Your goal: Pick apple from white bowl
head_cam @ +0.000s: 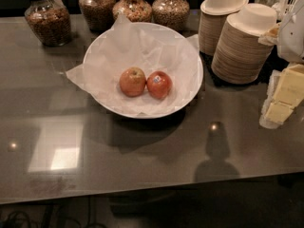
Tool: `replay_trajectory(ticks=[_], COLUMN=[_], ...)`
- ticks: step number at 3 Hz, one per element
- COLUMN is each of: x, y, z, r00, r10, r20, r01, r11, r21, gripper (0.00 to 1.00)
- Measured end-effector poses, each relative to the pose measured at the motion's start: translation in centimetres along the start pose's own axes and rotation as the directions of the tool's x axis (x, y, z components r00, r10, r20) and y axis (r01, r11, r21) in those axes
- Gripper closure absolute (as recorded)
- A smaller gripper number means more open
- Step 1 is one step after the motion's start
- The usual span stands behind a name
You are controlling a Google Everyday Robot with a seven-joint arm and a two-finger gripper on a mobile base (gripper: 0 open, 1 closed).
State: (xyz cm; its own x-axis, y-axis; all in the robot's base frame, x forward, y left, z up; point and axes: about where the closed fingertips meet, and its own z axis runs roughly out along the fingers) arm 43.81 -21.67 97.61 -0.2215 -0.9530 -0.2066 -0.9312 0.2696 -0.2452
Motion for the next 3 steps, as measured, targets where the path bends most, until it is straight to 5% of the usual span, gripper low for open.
replay_trajectory(ticks=[2, 3], x=[-0.5, -3.6], y=[-0.3, -1.6], z=[0.0, 1.0], r00=[0.999, 0.980], r10=[-0.006, -0.037], r20=[0.045, 0.193], r01=[0.006, 0.037], r11=[1.0000, 0.9993], r21=[0.001, 0.004], gripper=[0.00, 0.00])
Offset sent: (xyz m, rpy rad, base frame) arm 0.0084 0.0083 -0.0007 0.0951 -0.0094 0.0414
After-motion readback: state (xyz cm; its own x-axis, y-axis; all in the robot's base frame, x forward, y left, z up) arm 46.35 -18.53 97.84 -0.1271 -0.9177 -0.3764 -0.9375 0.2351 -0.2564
